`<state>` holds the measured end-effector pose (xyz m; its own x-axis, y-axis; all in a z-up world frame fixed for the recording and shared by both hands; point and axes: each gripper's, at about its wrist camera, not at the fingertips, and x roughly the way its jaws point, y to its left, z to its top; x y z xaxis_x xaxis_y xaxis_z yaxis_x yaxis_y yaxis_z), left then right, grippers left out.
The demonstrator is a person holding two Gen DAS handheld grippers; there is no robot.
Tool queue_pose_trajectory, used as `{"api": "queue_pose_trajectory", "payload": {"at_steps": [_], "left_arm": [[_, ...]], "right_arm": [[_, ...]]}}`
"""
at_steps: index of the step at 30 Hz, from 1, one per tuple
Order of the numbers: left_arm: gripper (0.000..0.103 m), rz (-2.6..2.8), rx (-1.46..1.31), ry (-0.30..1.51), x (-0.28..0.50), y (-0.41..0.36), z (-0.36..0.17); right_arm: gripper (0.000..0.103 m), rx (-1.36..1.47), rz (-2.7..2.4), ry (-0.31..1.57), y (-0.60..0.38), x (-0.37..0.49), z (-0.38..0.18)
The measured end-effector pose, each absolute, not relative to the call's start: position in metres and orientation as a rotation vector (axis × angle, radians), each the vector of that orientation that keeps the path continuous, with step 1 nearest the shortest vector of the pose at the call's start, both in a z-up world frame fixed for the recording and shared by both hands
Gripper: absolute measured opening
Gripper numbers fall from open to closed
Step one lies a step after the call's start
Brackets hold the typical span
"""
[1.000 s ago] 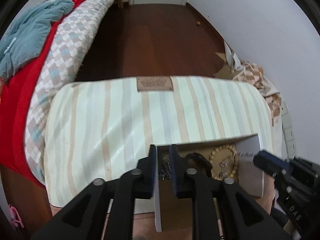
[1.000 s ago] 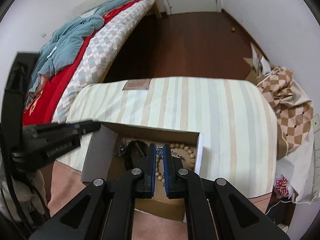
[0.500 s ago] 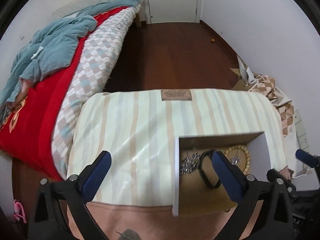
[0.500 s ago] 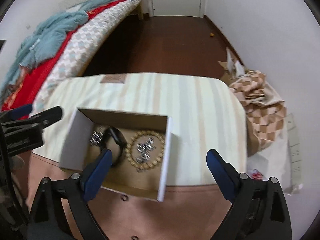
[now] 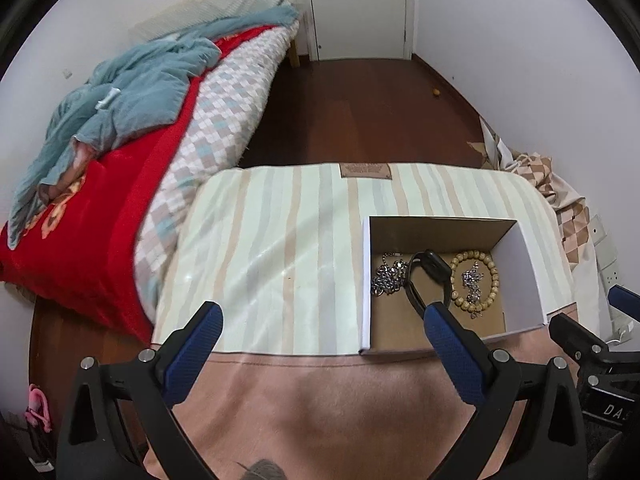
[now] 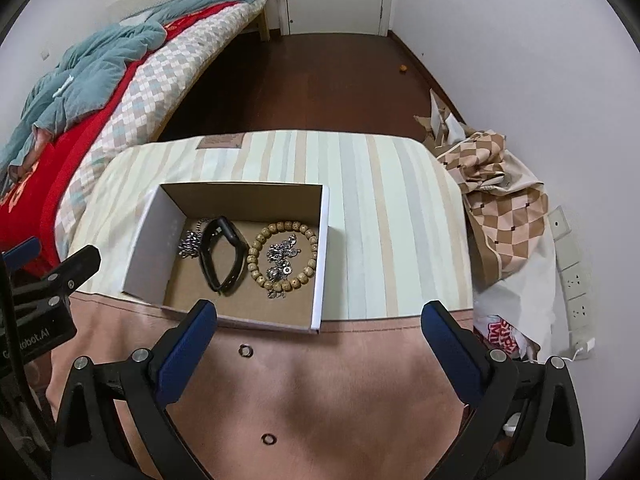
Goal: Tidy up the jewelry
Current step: 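Pull both open tools back from the box toward the table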
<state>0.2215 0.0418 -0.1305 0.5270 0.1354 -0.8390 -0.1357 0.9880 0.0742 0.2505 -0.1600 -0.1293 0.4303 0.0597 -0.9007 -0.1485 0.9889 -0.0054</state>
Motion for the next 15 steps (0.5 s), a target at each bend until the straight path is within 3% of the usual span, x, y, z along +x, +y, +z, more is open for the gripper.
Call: {"api": "queue_pose_trajectory", "payload": {"at_steps": [15], "left_arm": [[0.103, 0.181, 0.000, 0.862, 0.146, 0.039, -0.070]], "right_arm": [[0.103, -0.081, 0.122, 0.973, -0.159, 0.182, -0.055]]}}
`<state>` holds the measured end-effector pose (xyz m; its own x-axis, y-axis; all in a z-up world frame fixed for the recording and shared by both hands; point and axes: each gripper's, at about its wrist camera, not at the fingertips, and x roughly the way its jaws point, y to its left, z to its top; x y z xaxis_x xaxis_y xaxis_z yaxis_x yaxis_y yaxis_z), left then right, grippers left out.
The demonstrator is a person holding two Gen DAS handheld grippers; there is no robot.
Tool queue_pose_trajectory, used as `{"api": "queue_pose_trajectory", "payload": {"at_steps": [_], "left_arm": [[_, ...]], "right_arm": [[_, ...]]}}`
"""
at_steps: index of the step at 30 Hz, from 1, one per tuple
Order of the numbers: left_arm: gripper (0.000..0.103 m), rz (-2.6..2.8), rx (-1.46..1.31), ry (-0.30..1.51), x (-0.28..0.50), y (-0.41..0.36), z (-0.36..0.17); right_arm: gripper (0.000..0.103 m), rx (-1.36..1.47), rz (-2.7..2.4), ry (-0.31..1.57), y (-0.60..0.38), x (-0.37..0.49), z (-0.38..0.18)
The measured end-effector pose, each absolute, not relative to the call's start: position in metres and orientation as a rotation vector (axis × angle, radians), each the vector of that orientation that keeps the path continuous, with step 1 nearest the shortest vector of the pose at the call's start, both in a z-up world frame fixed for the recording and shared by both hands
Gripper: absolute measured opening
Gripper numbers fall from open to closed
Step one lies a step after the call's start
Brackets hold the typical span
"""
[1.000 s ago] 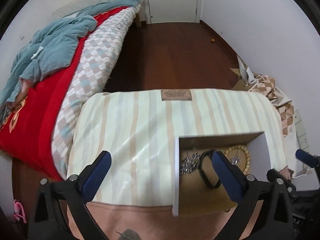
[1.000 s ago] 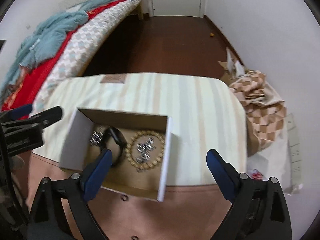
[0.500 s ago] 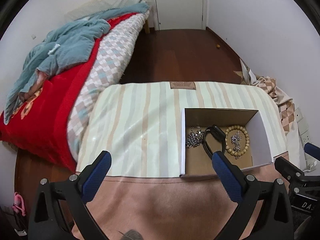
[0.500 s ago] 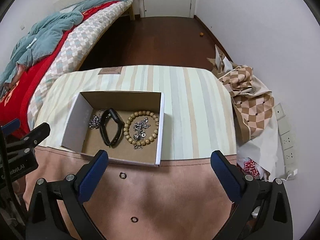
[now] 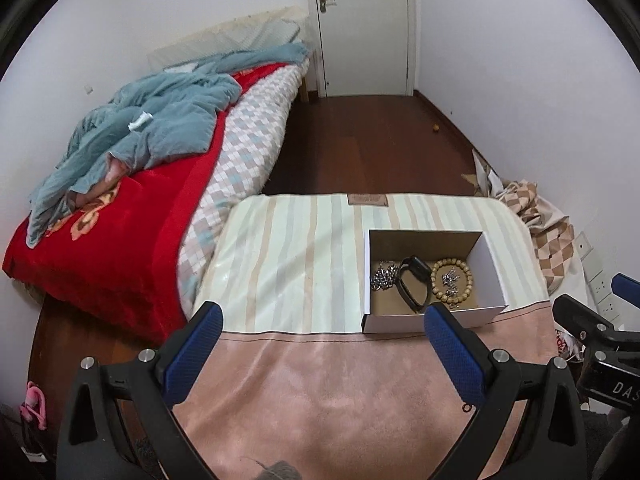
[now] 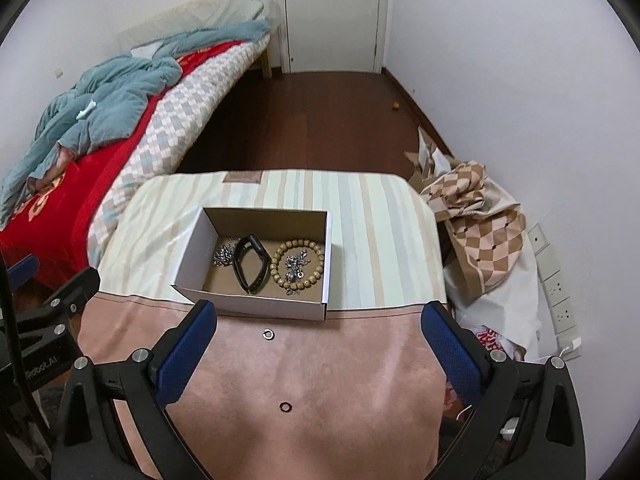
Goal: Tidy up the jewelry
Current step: 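Pull both open tools back from the box toward the table, then grasp a small black ring with the right tool while the left tool grasps the other black ring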
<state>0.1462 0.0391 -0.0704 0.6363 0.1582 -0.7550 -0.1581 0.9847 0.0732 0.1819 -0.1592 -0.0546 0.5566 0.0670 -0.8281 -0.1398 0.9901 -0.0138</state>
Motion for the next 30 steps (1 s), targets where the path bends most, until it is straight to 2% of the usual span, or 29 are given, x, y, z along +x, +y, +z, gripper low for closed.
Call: {"api": "queue_pose_trajectory", "payload": {"at_steps": [7, 11, 15, 19, 21, 22, 23, 26, 28, 30], "left_arm": [[0.103, 0.175, -0.019, 0.811, 0.121, 0.037, -0.048], [0.103, 0.207, -0.014, 0.795, 0.112, 0.039, -0.050], [0.103, 0.247, 0.005, 0.842, 0.104, 0.043, -0.087], [0.103, 0.258, 0.020, 0.967, 0.104, 0.048, -0.144], [0.103, 0.258, 0.027, 1.036, 0.105, 0.050, -0.173], [0.103, 0.258, 0.034, 1.068, 0.107, 0.051, -0.187], [0.103, 0.257, 0.039, 1.096, 0.108, 0.052, -0.198], [0.103, 0.252, 0.039, 1.140, 0.108, 0.054, -0.216], [0.103, 0.254, 0.036, 1.153, 0.109, 0.056, -0.222], [0.103, 0.253, 0.034, 1.160, 0.110, 0.057, -0.225]], "right_arm": [[0.103, -0.070, 0.124, 0.914, -0.161, 0.150, -0.025], [0.103, -0.049, 0.125, 0.913, -0.164, 0.142, -0.025], [0.103, -0.022, 0.140, 0.958, -0.167, 0.134, -0.057], [0.100, -0.046, 0.146, 1.047, -0.162, 0.126, -0.129], [0.077, -0.043, 0.168, 1.096, -0.159, 0.125, -0.162], [0.071, -0.034, 0.178, 1.120, -0.158, 0.125, -0.177], [0.066, -0.024, 0.187, 1.142, -0.157, 0.126, -0.190], [0.061, -0.025, 0.203, 1.160, -0.152, 0.124, -0.217], [0.051, -0.043, 0.207, 1.170, -0.147, 0.124, -0.229], [0.035, -0.076, 0.196, 1.168, -0.142, 0.123, -0.239]]}}
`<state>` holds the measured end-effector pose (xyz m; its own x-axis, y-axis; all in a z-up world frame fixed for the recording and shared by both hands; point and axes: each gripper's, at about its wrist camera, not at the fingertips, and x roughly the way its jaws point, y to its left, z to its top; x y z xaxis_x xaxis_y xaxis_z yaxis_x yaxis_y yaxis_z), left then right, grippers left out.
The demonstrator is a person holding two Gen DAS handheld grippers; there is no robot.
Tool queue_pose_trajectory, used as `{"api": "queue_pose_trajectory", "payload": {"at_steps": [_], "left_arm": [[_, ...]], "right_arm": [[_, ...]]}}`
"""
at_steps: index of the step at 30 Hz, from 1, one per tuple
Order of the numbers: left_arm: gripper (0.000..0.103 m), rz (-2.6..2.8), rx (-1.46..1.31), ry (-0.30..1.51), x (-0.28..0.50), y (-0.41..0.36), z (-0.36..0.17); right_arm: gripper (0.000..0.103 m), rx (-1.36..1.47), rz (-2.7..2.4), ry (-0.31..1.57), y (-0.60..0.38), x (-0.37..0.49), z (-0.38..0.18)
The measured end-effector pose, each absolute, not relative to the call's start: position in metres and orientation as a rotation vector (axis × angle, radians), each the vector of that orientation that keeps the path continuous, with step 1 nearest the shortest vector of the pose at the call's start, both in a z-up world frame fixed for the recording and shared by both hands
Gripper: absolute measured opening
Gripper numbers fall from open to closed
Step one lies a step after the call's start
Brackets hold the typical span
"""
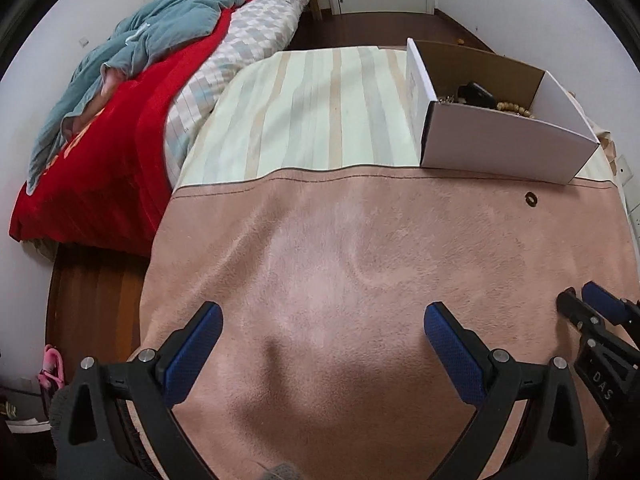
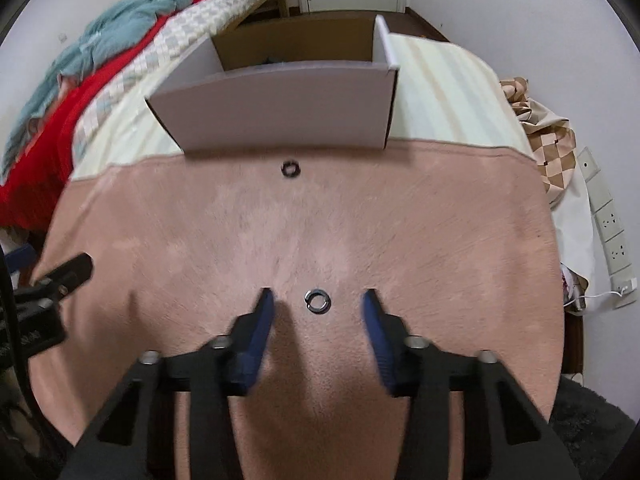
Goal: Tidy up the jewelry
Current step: 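Grasp a small black ring with the right tool while the left tool grasps the other black ring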
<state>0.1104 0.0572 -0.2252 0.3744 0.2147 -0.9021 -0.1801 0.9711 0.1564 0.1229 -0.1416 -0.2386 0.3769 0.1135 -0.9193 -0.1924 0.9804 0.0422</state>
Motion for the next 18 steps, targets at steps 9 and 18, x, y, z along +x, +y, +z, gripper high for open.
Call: {"api": "queue_pose_trajectory", "payload": {"at_steps": [9, 18], "left_arm": [[0.103, 0.193, 0.026, 1.151, 0.137, 0.033, -0.221], [0.099, 0.002, -0.050, 1.177, 0.196, -0.042, -0.240]], "right_arm": [[0.013, 0.012, 0.174, 1.100, -0.165, 0.122, -0.225], [0.013, 0.110, 0.046, 1.059, -0.233, 0.153, -0.212]]}}
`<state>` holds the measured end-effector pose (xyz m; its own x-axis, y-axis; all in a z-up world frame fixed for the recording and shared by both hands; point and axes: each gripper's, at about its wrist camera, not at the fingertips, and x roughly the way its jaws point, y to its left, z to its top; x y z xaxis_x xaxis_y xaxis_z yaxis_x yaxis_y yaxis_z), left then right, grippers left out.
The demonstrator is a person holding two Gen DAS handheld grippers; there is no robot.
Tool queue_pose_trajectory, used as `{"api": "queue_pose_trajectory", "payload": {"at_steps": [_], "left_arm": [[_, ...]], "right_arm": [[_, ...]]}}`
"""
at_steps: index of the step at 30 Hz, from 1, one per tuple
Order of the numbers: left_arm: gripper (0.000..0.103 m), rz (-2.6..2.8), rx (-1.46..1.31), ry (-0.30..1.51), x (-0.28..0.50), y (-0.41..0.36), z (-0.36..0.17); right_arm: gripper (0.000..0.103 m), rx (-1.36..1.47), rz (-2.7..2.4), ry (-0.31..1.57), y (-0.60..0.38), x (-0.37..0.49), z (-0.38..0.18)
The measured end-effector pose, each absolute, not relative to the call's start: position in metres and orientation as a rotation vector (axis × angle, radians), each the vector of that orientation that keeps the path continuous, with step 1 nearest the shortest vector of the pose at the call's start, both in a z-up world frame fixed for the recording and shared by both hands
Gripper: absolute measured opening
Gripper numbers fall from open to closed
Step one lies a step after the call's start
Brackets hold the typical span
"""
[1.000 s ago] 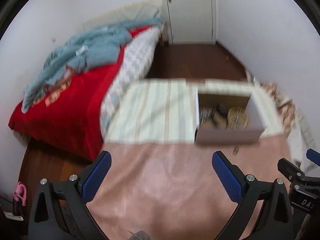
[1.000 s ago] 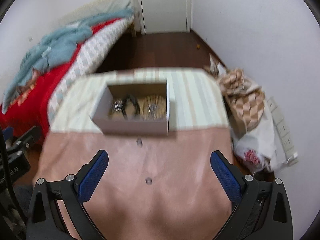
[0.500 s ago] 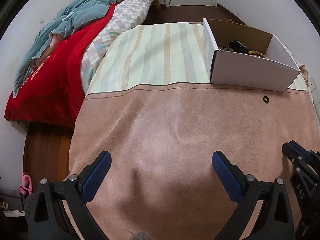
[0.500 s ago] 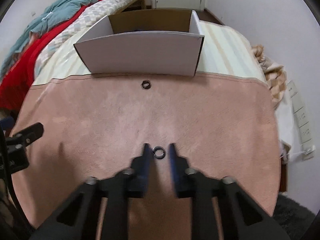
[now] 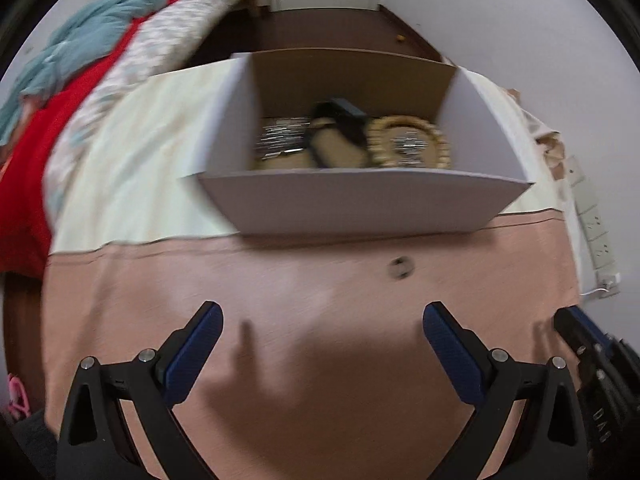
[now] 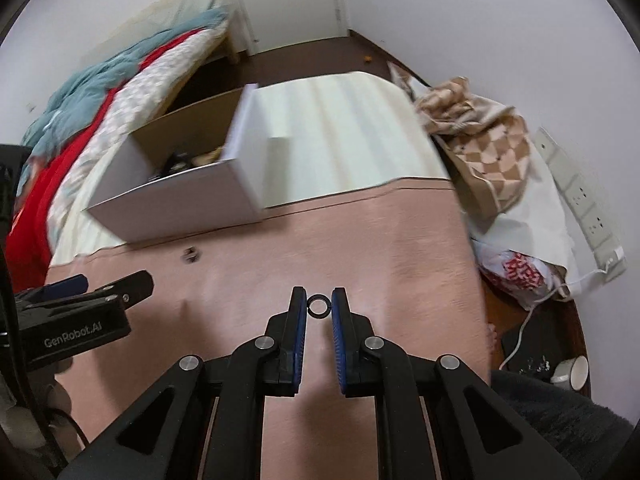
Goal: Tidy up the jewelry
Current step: 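Grasp a small black ring with the right tool while the left tool grasps the other black ring, then carry both black rings over the white box with both tools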
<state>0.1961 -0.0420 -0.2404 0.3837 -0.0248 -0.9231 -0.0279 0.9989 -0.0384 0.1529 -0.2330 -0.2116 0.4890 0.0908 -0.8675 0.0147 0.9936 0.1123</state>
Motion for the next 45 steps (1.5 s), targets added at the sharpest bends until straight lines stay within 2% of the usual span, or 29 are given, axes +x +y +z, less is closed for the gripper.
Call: {"api": "queue_pose_trajectory", "payload": {"at_steps": [1, 6, 10, 12, 14, 23, 37, 42, 45], "left_arm": [[0.096, -0.005, -0.038, 1.176, 0.200, -0.049, -0.241], [0.063, -0.045, 0.026, 1.187, 0.209, -0.080, -0.251], [0.042, -0.061, 0.046, 1.158, 0.211, -0.089, -0.250], [0.018, -0.073, 0.047, 1.152, 0.214, -0.091, -0.249], [0.010, -0.077, 0.047, 1.151, 0.215, -0.091, -0.249], [0.010, -0.077, 0.046, 1.106, 0.203, -0.085, -0.232], [0.010, -0.040, 0.046, 0.876, 0.198, -0.045, -0.119], [0.010, -0.039, 0.007, 0.902, 0.224, -0.024, -0.114], [0.010, -0.065, -0.074, 0.982, 0.251, -0.004, -0.125]], "right_arm": [[0.013, 0.117, 0.038, 1.064, -0.240, 0.155, -0.214], [0.013, 0.136, 0.009, 1.068, -0.261, 0.165, -0.221], [0.013, 0.147, 0.003, 1.061, -0.266, 0.169, -0.222], [0.013, 0.154, 0.002, 1.057, -0.267, 0.168, -0.221], [0.013, 0.154, 0.000, 1.051, -0.269, 0.168, -0.219], [0.013, 0.160, 0.019, 1.004, -0.265, 0.164, -0.195], [0.013, 0.140, 0.158, 0.842, -0.221, 0.189, -0.109], [0.013, 0.145, 0.236, 0.852, -0.196, 0.221, -0.102], [0.013, 0.184, 0.294, 0.905, -0.189, 0.247, -0.110]]}}
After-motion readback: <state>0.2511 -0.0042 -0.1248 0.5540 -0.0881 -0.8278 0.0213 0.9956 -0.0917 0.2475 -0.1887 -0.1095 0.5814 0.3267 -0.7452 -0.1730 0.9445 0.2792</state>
